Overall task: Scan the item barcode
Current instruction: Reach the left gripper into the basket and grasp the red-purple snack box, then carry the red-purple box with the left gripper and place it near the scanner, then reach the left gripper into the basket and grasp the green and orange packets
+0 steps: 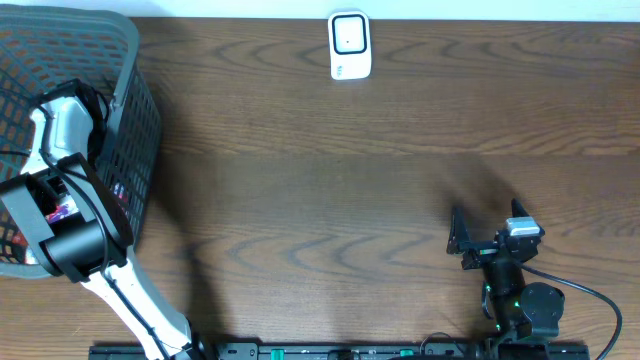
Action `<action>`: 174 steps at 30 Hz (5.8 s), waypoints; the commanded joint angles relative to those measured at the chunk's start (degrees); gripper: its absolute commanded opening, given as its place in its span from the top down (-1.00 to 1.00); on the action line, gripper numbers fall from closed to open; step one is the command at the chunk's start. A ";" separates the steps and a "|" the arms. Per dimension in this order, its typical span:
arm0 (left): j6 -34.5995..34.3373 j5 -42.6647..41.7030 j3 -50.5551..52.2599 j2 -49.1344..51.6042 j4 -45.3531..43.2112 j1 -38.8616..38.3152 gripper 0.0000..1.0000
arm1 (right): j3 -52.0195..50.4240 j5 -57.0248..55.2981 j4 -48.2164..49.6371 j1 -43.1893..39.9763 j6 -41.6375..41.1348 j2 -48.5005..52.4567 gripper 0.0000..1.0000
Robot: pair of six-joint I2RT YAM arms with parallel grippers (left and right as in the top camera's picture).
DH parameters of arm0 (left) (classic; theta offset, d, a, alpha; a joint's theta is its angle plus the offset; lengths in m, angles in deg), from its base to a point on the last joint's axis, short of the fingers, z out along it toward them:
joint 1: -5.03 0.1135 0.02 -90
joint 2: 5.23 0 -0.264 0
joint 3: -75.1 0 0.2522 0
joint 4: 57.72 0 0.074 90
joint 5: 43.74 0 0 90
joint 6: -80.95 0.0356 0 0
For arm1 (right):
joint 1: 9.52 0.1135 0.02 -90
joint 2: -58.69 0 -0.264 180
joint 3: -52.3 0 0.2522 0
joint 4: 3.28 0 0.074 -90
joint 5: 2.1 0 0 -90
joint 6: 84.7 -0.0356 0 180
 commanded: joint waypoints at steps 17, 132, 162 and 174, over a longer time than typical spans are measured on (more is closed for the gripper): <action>0.63 -2.93 -13.75 -30.88 -0.15 -0.15 0.85 | -0.13 -0.04 -0.11 -0.81 -0.37 -0.31 -0.99; 51.08 -3.67 -12.76 -1.90 -14.64 7.41 -0.98 | -0.13 -0.04 -0.11 -0.81 -0.37 -0.31 -0.99; 52.11 5.51 2.82 -1.25 -23.63 7.41 -0.75 | -0.13 -0.04 -0.11 -0.81 -0.37 -0.31 -0.98; 52.06 4.96 2.82 -2.56 -24.41 7.21 0.85 | -0.13 -0.04 -0.11 -0.81 -0.37 -0.31 -0.99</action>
